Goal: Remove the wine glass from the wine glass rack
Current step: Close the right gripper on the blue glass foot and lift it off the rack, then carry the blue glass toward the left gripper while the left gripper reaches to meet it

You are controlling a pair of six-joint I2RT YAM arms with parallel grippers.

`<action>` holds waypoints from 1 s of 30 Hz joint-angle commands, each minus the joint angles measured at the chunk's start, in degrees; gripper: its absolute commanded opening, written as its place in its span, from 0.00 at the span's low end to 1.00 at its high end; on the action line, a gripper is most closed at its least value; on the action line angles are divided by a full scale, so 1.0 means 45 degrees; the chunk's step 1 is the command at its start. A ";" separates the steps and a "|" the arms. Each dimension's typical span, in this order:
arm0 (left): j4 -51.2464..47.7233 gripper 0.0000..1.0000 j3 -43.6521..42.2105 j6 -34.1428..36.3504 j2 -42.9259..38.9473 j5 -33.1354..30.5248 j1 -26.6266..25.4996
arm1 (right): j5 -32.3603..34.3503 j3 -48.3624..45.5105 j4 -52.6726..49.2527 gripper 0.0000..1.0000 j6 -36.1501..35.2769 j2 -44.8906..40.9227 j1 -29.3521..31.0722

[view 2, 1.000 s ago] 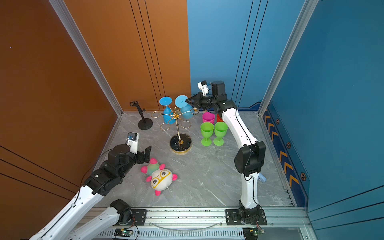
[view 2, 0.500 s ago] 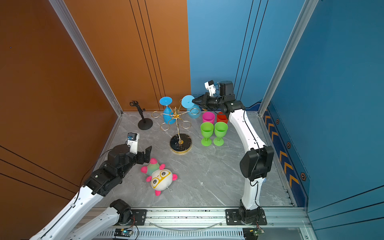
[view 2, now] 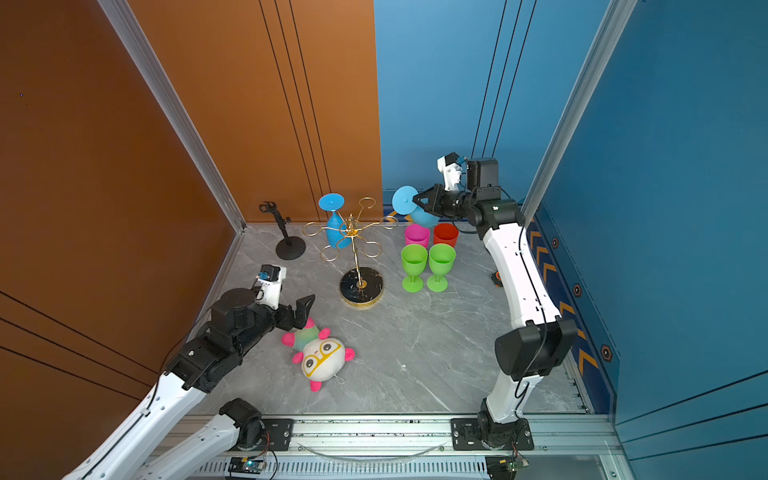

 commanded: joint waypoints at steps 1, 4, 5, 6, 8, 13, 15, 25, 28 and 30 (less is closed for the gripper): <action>0.0222 0.99 0.0117 -0.0640 -0.0178 0.1963 0.0302 | 0.1561 -0.0773 -0.1221 0.00 -0.1363 -0.1303 -0.0021; 0.0265 0.99 0.0413 -0.1233 -0.0033 0.3385 0.0352 | 0.2166 -0.1857 -0.1562 0.00 -0.1721 -0.2534 0.0269; 0.0271 0.99 0.0519 -0.1478 0.0020 0.3927 0.0352 | 0.2363 -0.2334 -0.1647 0.00 -0.1836 -0.3026 0.0466; 0.0294 0.98 0.0617 -0.1750 0.0097 0.4479 0.0352 | 0.2511 -0.2948 -0.1716 0.00 -0.1911 -0.3509 0.0659; 0.0491 0.96 0.0708 -0.2279 0.0181 0.5530 0.0352 | 0.2584 -0.3897 -0.1841 0.00 -0.2013 -0.4405 0.1028; 0.1981 0.90 0.0504 -0.4122 0.0230 0.7288 0.0352 | 0.2346 -0.5621 -0.2466 0.00 -0.2227 -0.6081 0.2182; 0.3043 0.87 0.0360 -0.4949 0.0289 0.7906 0.0352 | 0.2206 -0.5902 -0.3058 0.00 -0.2793 -0.6547 0.3086; 0.4767 0.61 0.0045 -0.6575 0.0926 0.9763 0.0037 | 0.1988 -0.7523 -0.2399 0.00 -0.2347 -0.7551 0.6618; 0.4777 0.57 0.0155 -0.6669 0.1191 1.0430 -0.0213 | 0.1607 -0.7768 -0.1639 0.00 -0.2027 -0.7368 0.7241; 0.4777 0.55 0.0160 -0.6676 0.1304 1.0774 -0.0451 | 0.1455 -0.7811 -0.1266 0.00 -0.1920 -0.7224 0.7452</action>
